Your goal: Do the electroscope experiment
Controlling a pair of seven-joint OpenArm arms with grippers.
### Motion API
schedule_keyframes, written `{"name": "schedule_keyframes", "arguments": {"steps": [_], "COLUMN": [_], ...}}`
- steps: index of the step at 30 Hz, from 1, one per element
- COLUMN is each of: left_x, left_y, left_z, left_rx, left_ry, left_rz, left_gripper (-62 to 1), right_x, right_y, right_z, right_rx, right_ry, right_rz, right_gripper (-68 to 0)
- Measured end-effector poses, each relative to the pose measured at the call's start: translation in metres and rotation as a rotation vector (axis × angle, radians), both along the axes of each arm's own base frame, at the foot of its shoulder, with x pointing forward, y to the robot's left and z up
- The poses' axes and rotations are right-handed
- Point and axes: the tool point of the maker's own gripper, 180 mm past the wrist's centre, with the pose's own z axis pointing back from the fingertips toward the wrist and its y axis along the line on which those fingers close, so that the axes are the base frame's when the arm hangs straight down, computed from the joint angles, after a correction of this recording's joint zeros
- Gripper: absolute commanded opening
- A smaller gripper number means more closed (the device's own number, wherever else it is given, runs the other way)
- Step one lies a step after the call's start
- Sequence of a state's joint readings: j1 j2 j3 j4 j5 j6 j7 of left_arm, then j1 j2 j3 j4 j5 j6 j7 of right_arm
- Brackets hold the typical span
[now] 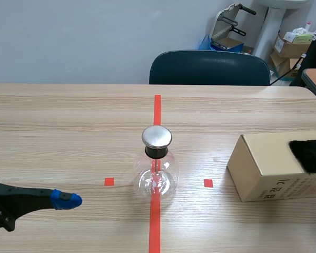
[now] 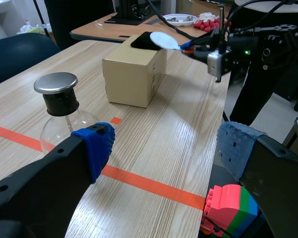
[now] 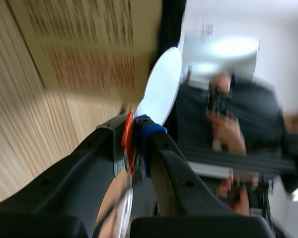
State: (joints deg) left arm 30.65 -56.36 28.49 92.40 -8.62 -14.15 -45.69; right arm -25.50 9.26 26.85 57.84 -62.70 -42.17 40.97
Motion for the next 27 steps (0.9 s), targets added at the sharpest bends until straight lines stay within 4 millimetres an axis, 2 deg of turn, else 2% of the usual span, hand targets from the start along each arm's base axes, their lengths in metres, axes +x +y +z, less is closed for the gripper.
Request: {"name": "schedule_keyframes", "arguments": {"steps": [2, 4, 8, 11, 14, 18, 27], "left_x": [0.0, 0.0, 0.0, 0.0, 0.0, 0.0, 0.001], "left_y": [0.0, 0.0, 0.0, 0.0, 0.0, 0.0, 0.001], "left_z": [0.0, 0.0, 0.0, 0.0, 0.0, 0.0, 0.001], "left_rx": [0.0, 0.0, 0.0, 0.0, 0.0, 0.0, -0.007], "left_ry": [0.0, 0.0, 0.0, 0.0, 0.0, 0.0, 0.005], "left_rz": [0.0, 0.0, 0.0, 0.0, 0.0, 0.0, 0.009], "left_gripper": [-15.9, -15.9, -15.9, -15.9, -15.9, -15.9, -15.9], "right_x": [0.0, 0.0, -0.003, -0.006, -0.004, 0.0, 0.0], "right_y": [-0.007, -0.002, 0.041, 0.053, 0.045, 0.02, 0.019], "right_z": [0.0, 0.0, -0.002, -0.003, -0.002, -0.001, -0.001], "right_rx": [-0.004, 0.001, 0.03, 0.038, 0.032, 0.011, 0.01], "right_ry": [-0.001, 0.001, 0.014, 0.021, 0.018, 0.008, 0.008], "right_rz": [-0.037, -0.009, 0.23, 0.297, 0.255, 0.112, 0.109], "right_gripper": [-65.6, -65.6, -65.6, -65.6, -65.6, -65.6, -65.6]}}
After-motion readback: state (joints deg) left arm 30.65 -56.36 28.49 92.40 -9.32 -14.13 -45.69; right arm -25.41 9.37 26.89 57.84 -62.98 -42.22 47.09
